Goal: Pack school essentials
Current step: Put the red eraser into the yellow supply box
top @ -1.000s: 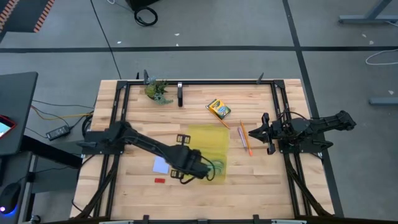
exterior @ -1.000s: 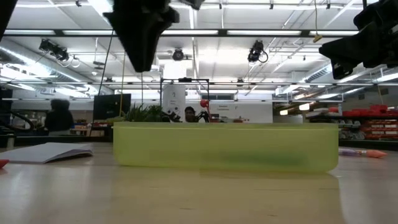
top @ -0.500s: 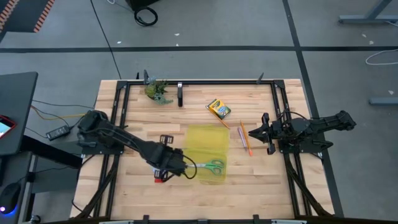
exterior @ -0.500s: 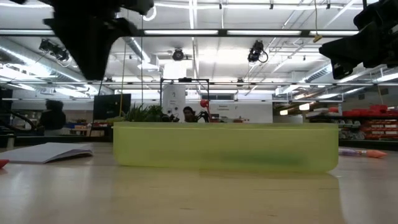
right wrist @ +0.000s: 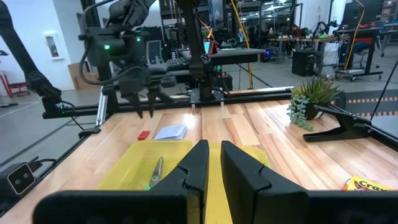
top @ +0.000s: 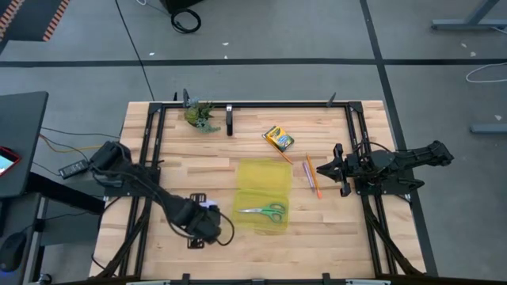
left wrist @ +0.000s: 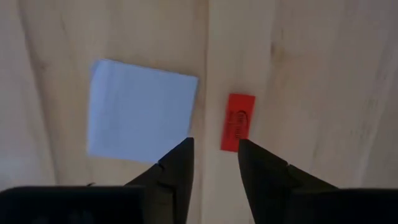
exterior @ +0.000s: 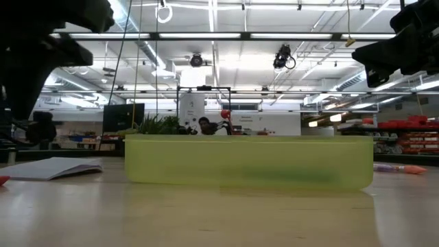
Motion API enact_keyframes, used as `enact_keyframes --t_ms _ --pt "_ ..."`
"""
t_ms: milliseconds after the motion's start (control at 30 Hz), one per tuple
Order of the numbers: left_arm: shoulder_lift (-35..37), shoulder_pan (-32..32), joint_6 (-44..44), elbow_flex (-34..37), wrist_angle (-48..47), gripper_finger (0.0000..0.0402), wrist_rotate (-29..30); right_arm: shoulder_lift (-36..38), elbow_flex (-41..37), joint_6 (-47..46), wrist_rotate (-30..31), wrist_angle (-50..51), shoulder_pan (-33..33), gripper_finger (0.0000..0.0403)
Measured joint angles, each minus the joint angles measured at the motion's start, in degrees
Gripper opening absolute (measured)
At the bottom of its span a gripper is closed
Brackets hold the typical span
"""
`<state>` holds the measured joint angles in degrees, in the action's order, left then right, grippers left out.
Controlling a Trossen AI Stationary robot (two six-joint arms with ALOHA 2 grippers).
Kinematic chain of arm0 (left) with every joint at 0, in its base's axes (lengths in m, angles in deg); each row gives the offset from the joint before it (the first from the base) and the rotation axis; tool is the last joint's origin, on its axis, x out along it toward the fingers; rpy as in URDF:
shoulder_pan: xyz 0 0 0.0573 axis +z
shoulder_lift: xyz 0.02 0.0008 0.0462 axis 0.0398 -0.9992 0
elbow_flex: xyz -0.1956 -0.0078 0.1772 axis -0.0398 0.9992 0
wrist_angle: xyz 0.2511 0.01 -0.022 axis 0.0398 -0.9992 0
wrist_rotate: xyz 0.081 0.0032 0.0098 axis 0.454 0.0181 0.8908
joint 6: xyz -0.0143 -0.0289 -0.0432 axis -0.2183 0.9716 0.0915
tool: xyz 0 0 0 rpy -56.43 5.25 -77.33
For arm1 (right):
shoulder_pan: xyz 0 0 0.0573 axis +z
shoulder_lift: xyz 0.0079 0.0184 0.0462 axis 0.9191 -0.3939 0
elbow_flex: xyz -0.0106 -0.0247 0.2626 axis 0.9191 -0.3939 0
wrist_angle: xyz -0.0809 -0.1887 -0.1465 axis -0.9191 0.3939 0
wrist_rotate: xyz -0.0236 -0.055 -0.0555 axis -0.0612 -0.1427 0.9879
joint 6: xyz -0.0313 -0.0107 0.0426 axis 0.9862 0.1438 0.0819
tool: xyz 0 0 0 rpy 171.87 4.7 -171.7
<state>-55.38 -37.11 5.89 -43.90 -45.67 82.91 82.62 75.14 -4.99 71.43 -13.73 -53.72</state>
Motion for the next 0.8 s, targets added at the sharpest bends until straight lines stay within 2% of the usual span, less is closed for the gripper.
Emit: enact_keyframes --t_ms 467,800 --pt "0.02 -5.16 7.76 8.68 14.03 0.0201 0.30 0.00 -0.02 0.01 0.00 -0.02 -0.01 0.0051" --pt "0.00 -5.12 8.18 9.43 16.94 0.0204 3.37 -0.01 -0.01 0.01 0.00 -0.02 0.00 0.0051"
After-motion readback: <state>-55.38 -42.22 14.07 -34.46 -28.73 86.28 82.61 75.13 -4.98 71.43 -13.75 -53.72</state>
